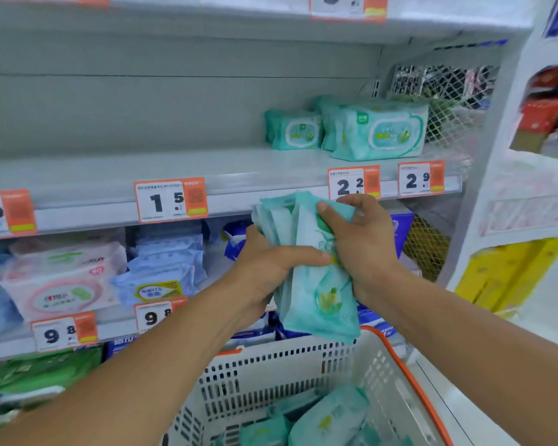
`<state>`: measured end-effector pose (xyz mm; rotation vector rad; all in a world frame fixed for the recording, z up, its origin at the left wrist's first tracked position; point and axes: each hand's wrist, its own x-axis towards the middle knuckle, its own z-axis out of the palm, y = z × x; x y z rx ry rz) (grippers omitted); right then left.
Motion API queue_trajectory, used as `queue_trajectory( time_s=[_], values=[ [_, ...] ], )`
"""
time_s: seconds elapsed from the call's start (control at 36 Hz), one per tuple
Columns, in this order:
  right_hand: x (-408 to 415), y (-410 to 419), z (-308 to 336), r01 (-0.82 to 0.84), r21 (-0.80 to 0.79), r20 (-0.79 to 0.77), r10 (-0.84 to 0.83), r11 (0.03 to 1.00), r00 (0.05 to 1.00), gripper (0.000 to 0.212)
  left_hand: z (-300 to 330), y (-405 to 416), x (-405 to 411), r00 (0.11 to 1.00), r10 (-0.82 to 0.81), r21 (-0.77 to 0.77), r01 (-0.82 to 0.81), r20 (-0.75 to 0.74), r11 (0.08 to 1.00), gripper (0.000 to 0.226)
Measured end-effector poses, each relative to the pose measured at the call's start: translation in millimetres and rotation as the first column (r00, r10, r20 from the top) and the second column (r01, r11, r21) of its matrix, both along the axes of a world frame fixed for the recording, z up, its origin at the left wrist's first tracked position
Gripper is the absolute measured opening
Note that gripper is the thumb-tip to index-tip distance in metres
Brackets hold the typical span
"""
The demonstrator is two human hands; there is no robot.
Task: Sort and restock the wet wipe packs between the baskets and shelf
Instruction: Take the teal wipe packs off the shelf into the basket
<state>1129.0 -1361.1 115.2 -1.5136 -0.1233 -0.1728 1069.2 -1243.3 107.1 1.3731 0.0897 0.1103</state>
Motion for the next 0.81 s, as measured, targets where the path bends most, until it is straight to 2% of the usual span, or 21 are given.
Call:
queue_trajectory(
  time_s=[0.08, 0.19, 0.28, 0.33, 0.39, 0.44, 0.5, 0.56, 0.61, 0.64, 0.67, 0.75, 0.81],
  values=[
    [-0.1, 0.3, 3.2, -0.102, 0.049, -0.111, 0.107, 0.994, 0.988, 0.038, 1.0, -1.2, 4.2, 0.997, 0.074, -0.074, -0.072, 0.026, 0.995, 0.095],
    [-5.6, -5.3, 18.0, -0.413, 0.025, -0.212, 0.408, 0.91, 0.888, 0.064, 13.5, -3.8, 3.5, 0.979, 0.193, -0.172, -0.178, 0.071, 0.969, 0.084],
    [-17.8, -11.2, 25.7, -0.669, 0.192, -0.181, 0.696, 0.718, 0.694, 0.059, 21.4, -6.5, 0.4, 0.971, 0.23, -0.27, -0.205, 0.063, 0.941, 0.078],
    [-26.4, -12.9, 24.9, -0.748, 0.245, -0.145, 0.786, 0.617, 0.601, 0.053, 21.6, -8.8, -1.6, 0.967, 0.248, -0.309, -0.22, 0.055, 0.925, 0.074],
    [-28.6, -16.1, 20.6, -0.78, 0.25, -0.131, 0.819, 0.573, 0.559, 0.047, 22.5, -10.0, -3.1, 0.966, 0.248, -0.309, -0.216, 0.068, 0.926, 0.071],
    [-27.1, -19.9, 20.1, -0.801, 0.21, -0.139, 0.829, 0.56, 0.542, 0.054, 29.5, -8.6, -3.9, 0.974, 0.221, -0.263, -0.201, 0.047, 0.944, 0.078],
    [-23.0, -24.2, 22.9, -0.813, 0.149, -0.14, 0.826, 0.563, 0.547, 0.062, 37.5, -5.5, -1.9, 0.985, 0.174, -0.214, -0.168, 0.014, 0.962, 0.087],
    [-20.4, -25.0, 28.8, -0.811, 0.118, -0.104, 0.819, 0.574, 0.564, 0.061, 49.9, -1.8, 0.8, 0.982, 0.189, -0.057, -0.188, 0.016, 0.981, 0.085],
    [-19.2, -22.3, 38.3, -0.778, 0.152, -0.071, 0.792, 0.609, 0.606, 0.054, 67.4, 4.2, 3.0, 0.987, 0.149, 0.136, -0.156, 0.061, 0.978, 0.065],
    [-17.0, -19.1, 43.9, -0.753, 0.193, -0.064, 0.774, 0.629, 0.63, 0.052, 75.8, 8.8, 3.7, 0.99, 0.099, 0.2, -0.117, 0.097, 0.973, 0.049],
    [-13.8, -15.5, 49.5, -0.722, 0.239, -0.058, 0.752, 0.649, 0.657, 0.05, 82.4, 14.6, 5.1, 0.993, 0.026, 0.236, -0.053, 0.117, 0.97, 0.043],
    [4.4, 0.5, 66.4, -0.621, 0.322, -0.038, 0.665, 0.715, 0.746, 0.042, 95.9, 30.1, 9.3, 0.985, -0.161, 0.335, 0.134, 0.054, 0.933, 0.054],
    [21.7, 13.3, 76.9, -0.571, 0.292, -0.033, 0.605, 0.767, 0.796, 0.042, 94.2, 38.6, 20.1, 0.981, -0.185, 0.443, 0.139, 0.064, 0.886, 0.052]
  ],
)
